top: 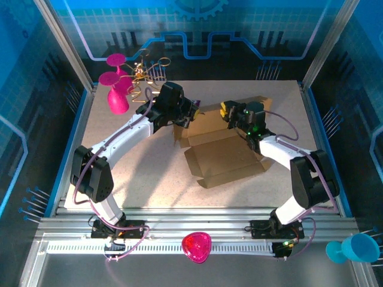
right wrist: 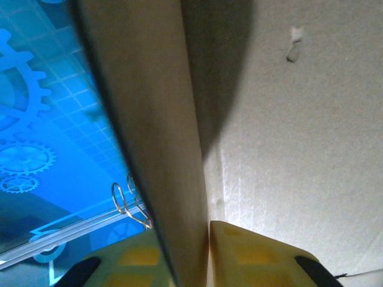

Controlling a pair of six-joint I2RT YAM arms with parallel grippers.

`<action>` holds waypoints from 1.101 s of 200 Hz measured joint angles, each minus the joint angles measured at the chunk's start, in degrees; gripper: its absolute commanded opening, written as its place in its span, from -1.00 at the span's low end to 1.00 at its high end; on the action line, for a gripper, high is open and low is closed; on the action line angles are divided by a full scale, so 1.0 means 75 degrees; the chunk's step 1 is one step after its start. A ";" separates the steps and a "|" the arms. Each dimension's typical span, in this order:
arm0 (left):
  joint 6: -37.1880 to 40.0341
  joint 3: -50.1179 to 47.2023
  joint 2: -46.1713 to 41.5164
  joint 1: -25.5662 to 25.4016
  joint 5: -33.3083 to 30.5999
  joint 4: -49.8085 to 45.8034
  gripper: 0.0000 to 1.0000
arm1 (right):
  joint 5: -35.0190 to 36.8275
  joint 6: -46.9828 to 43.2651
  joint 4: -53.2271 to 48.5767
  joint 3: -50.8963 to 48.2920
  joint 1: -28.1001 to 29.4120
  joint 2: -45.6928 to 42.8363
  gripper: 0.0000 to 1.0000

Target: Fold the paper box

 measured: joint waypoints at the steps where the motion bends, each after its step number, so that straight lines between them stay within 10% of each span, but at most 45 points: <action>1: 0.0000 0.0000 0.0000 0.0000 0.0000 0.0000 -1.00 | 0.0000 0.0000 -0.0003 0.0006 0.0000 0.0009 -0.60; 90: 0.0006 0.0000 0.0000 0.0029 0.0000 0.0044 -0.99 | -0.0029 -0.0242 -0.0233 0.0268 0.0000 0.0236 -1.00; 117: 0.0309 0.0114 0.0000 0.0032 -0.0003 -0.0213 -0.10 | -0.0029 -0.0338 -0.0408 0.0303 -0.0003 0.0207 -1.00; 140: 0.0816 0.0586 -0.0090 0.0093 -0.0044 -0.0860 0.14 | -0.0064 -0.0405 -0.0880 0.0353 -0.0096 0.0035 -1.00; 220: 0.1947 -0.3150 -0.3946 0.1428 -0.0268 -0.0994 -0.73 | -0.0472 -0.0417 -0.2871 0.1271 -0.0586 -0.0746 -1.00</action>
